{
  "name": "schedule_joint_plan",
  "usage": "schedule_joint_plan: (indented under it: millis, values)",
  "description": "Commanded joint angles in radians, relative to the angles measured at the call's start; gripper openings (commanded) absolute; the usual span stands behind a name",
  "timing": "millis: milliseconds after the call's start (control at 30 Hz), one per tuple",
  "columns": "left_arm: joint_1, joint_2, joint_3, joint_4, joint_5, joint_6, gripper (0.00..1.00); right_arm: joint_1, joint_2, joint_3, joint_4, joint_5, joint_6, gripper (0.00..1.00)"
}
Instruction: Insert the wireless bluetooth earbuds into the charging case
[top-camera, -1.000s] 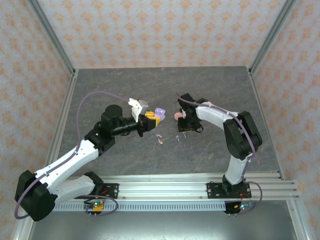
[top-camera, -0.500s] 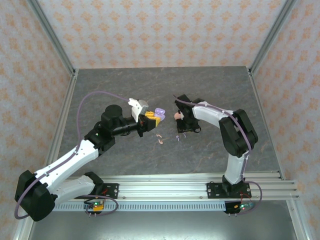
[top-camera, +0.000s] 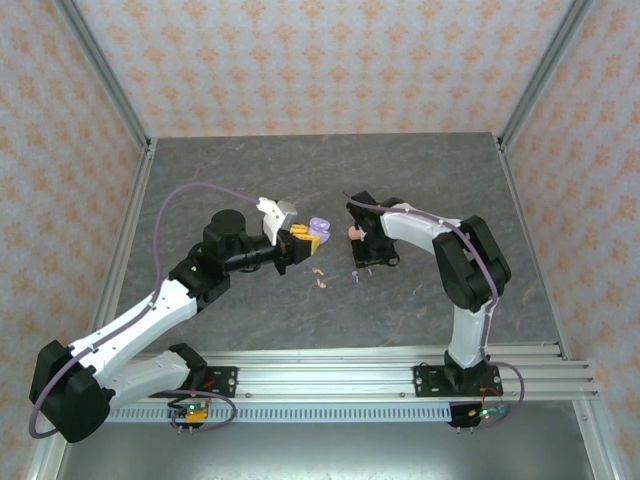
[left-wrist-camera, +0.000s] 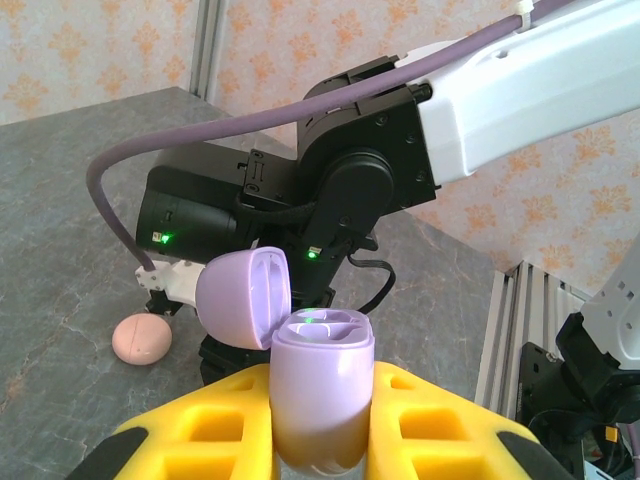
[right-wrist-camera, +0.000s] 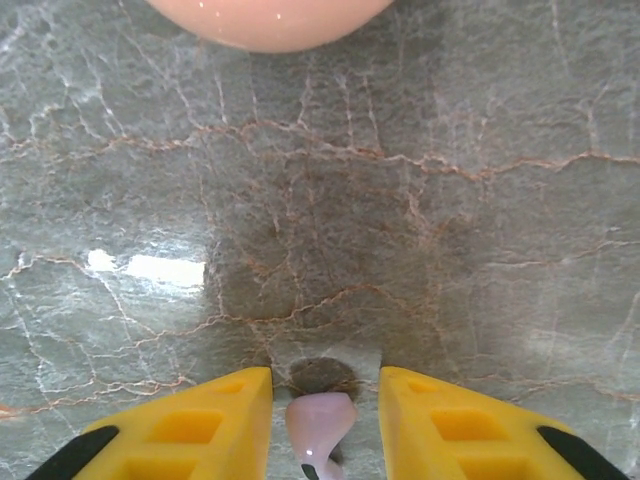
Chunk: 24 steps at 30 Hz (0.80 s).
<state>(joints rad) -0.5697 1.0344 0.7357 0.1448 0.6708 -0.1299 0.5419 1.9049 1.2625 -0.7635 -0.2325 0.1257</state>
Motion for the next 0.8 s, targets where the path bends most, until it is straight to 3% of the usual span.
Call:
schedule_joint_plan:
  millis: [0, 767]
  values:
    - [-0.007, -0.019, 0.001, 0.001, -0.019, -0.003, 0.20, 0.010, 0.023, 0.018, -0.046, 0.038, -0.007, 0.33]
    - [-0.007, -0.009, 0.002, -0.008, -0.030, -0.007, 0.20, 0.014, -0.003, -0.012, -0.027, 0.048, 0.021, 0.24]
